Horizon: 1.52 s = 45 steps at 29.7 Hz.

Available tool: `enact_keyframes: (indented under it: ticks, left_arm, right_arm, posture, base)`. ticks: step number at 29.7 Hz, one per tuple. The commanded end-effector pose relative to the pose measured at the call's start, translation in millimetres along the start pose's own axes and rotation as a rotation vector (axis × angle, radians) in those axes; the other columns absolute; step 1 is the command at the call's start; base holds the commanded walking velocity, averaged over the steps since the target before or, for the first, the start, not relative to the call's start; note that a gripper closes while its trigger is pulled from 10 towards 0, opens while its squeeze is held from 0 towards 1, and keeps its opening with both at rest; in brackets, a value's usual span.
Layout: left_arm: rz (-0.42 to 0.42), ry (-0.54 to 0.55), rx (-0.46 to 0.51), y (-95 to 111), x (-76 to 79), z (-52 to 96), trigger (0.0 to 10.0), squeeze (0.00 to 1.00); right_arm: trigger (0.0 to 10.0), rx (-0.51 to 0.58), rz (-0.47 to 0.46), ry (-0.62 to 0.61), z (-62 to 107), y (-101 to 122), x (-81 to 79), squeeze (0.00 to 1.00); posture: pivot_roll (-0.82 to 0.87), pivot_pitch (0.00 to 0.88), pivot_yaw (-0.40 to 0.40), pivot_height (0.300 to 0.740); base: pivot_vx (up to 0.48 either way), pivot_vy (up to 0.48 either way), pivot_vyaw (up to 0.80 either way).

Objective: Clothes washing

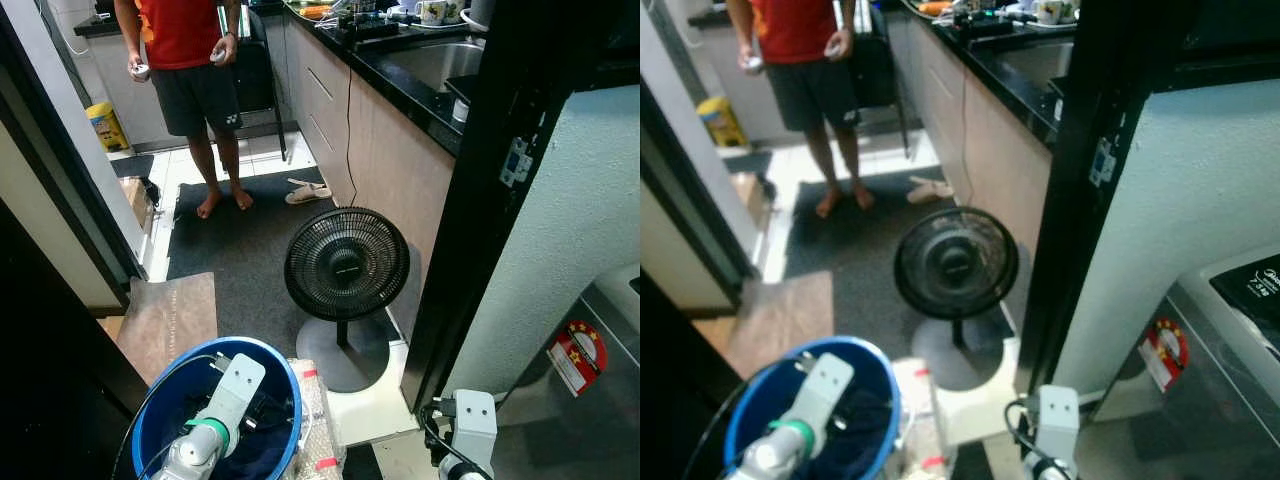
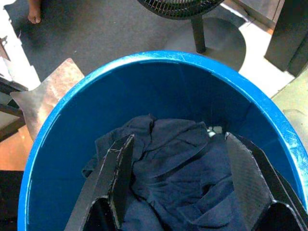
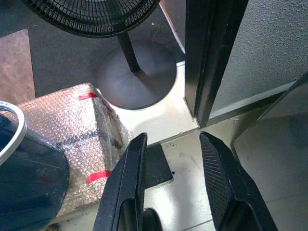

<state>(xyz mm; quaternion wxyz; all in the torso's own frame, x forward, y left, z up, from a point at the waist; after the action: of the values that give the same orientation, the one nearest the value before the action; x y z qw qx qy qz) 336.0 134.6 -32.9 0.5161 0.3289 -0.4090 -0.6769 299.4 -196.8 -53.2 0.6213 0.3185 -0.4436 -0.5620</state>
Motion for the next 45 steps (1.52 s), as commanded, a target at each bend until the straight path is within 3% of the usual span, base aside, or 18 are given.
enact_keyframes:
  ticks: [1, 45]
  left_arm:
    - [-0.01, -0.003, -0.03, -8.7, 0.6, 1.6, 10.0, 0.0]
    - [-0.002, 0.006, -0.037, -13.5, 0.7, 3.5, 10.0, 0.0]
  right_arm:
    - [10.0, 0.001, -0.003, 0.006, 0.7, -0.4, -3.5, 0.0]
    - [10.0, -0.002, 0.0, 0.018, 2.4, -2.7, -7.6, 0.0]
  posture:
    - [-0.22, 0.006, 0.128, 0.74]
    - [-0.21, 0.032, 0.12, 0.74]
  base:
    - [0.0, 0.0, 0.0]
    - [0.0, 0.0, 0.0]
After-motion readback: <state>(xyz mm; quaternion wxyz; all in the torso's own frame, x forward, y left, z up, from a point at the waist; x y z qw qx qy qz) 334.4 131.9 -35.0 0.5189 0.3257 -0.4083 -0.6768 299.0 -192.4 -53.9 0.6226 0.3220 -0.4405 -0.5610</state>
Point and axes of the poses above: a point about 5 cm out from each wrist's last joint towards the gripper, its own z axis pointing back from the gripper into the wrist, its own y axis along the axis of the wrist's last joint, x = y × z, the point moved 6 cm from there along -z, pointing out of the wrist towards the gripper, and after that the axes turned 15 degrees about z, right-handed, at the moved point
